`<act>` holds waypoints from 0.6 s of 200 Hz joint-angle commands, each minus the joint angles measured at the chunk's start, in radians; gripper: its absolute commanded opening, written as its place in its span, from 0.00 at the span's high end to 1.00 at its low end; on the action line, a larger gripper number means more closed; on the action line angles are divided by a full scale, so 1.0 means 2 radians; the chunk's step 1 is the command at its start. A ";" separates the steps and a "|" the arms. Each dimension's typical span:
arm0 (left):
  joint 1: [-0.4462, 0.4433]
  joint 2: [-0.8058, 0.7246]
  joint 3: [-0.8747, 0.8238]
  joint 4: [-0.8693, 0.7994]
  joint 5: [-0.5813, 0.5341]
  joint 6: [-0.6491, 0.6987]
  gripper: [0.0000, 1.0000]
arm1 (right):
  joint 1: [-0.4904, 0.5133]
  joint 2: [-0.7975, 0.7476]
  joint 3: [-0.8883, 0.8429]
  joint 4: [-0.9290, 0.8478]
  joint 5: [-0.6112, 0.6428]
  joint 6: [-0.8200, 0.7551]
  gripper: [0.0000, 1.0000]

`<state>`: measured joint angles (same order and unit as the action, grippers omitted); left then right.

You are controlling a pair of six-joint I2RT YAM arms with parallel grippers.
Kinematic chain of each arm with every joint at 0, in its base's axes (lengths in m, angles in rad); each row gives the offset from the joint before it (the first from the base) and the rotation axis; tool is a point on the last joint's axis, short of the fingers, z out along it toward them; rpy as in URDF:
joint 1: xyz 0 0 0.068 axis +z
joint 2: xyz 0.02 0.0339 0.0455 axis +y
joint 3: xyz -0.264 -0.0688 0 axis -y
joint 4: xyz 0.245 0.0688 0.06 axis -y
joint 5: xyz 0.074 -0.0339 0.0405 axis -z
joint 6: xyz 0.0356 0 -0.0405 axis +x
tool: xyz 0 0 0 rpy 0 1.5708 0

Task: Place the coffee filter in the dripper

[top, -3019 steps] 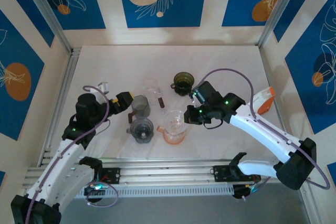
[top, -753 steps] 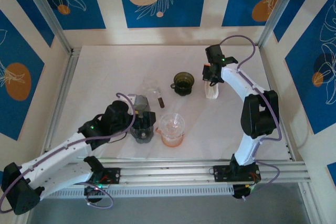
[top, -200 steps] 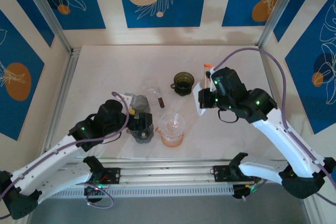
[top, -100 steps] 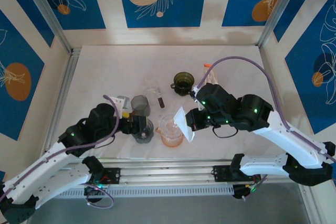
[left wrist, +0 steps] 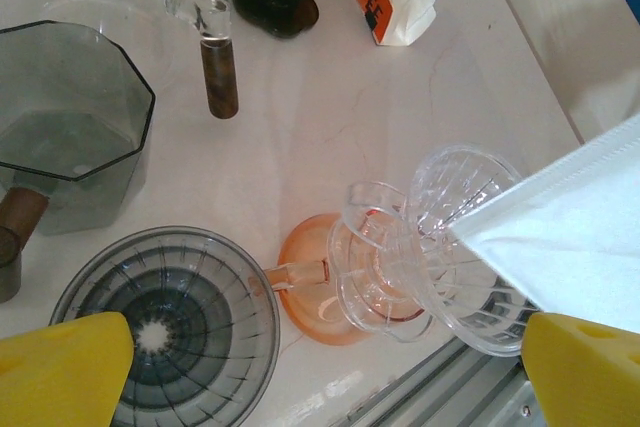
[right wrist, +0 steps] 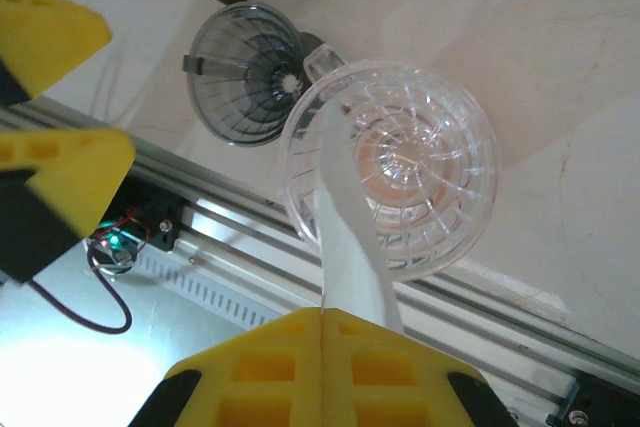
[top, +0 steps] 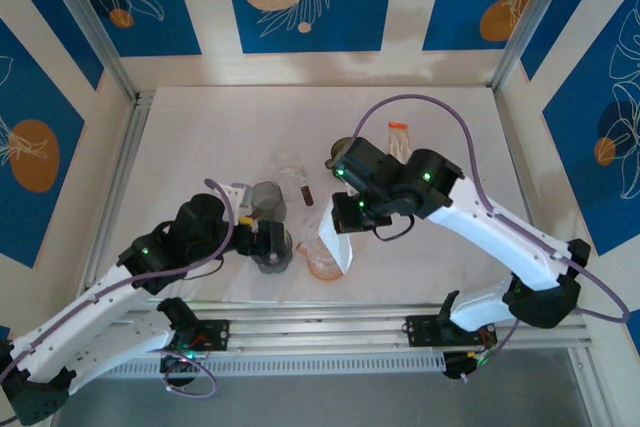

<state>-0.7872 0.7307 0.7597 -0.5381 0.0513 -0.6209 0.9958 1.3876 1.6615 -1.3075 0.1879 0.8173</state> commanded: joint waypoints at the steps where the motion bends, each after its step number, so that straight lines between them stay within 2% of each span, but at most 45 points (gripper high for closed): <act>1: 0.004 0.000 0.007 0.018 0.018 -0.005 0.00 | -0.013 0.026 0.031 -0.034 -0.020 -0.012 1.00; 57: 0.004 0.012 0.006 0.029 0.032 -0.011 0.00 | -0.013 0.088 0.056 -0.010 -0.018 -0.037 1.00; 97: 0.005 0.014 0.006 0.033 0.038 -0.014 0.00 | -0.002 0.102 0.043 0.023 -0.006 -0.044 1.00; 120: 0.004 0.012 0.002 0.035 0.036 -0.016 0.00 | 0.004 0.104 0.036 0.036 -0.004 -0.051 0.92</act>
<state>-0.7872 0.7612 0.7597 -0.5003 0.1047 -0.6392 0.9867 1.5951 1.7447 -1.2697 0.1795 0.7441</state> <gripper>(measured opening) 0.998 0.060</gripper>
